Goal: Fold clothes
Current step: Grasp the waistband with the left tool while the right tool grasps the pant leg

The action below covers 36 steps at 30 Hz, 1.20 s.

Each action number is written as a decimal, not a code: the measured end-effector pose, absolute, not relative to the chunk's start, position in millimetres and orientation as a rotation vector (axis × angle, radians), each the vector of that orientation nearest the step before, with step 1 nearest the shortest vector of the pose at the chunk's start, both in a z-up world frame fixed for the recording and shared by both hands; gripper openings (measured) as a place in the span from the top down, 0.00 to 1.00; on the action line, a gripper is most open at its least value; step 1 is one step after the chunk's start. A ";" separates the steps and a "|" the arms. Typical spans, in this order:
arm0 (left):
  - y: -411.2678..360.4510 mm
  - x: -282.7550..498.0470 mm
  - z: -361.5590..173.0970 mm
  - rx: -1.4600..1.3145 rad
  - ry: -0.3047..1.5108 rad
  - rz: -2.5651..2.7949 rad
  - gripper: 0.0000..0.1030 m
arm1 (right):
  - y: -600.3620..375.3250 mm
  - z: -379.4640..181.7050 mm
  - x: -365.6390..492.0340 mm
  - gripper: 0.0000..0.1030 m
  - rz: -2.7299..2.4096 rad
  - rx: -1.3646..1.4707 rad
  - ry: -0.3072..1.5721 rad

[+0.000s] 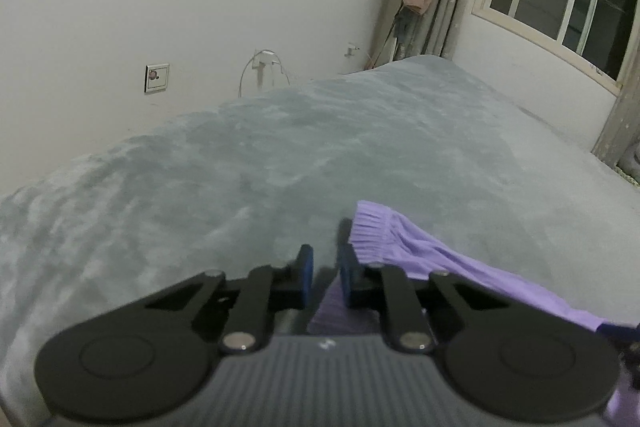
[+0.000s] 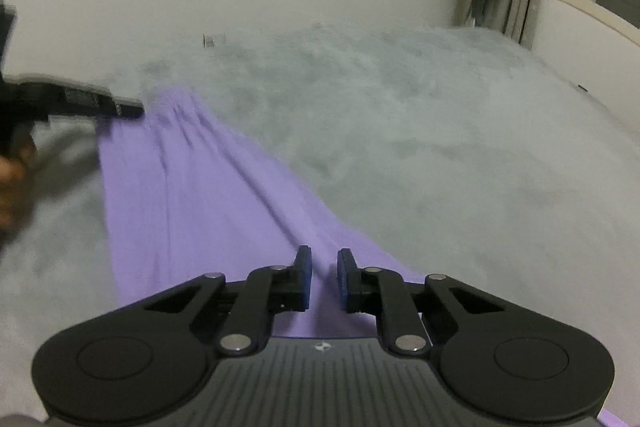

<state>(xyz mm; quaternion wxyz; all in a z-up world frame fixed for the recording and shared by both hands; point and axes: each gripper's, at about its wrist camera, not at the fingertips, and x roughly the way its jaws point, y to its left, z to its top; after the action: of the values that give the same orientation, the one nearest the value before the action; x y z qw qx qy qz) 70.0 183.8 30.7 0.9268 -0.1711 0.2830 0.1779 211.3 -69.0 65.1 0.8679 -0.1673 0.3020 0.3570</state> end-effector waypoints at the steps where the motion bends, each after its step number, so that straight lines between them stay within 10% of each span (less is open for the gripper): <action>1: 185.3 69.4 31.1 -0.353 0.580 0.368 0.88 | -70.3 67.6 214.0 0.83 0.749 -0.339 0.628; 16: 181.5 75.6 32.4 -0.341 0.602 0.320 0.91 | -53.1 43.8 220.1 0.78 0.754 -0.504 0.637; 21: 184.2 76.6 33.6 -0.348 0.600 0.314 0.95 | -45.7 45.7 210.2 0.99 0.746 -0.562 0.609; 36: 196.9 76.8 31.1 -0.458 0.619 0.298 0.93 | -31.7 55.6 217.0 0.99 0.678 -0.589 0.546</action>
<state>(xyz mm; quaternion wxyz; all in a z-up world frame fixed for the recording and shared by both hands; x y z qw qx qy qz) 76.8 196.9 31.1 0.9160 -0.2225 0.3007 0.1446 217.0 -31.7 55.6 0.8649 -0.2812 0.2608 0.3238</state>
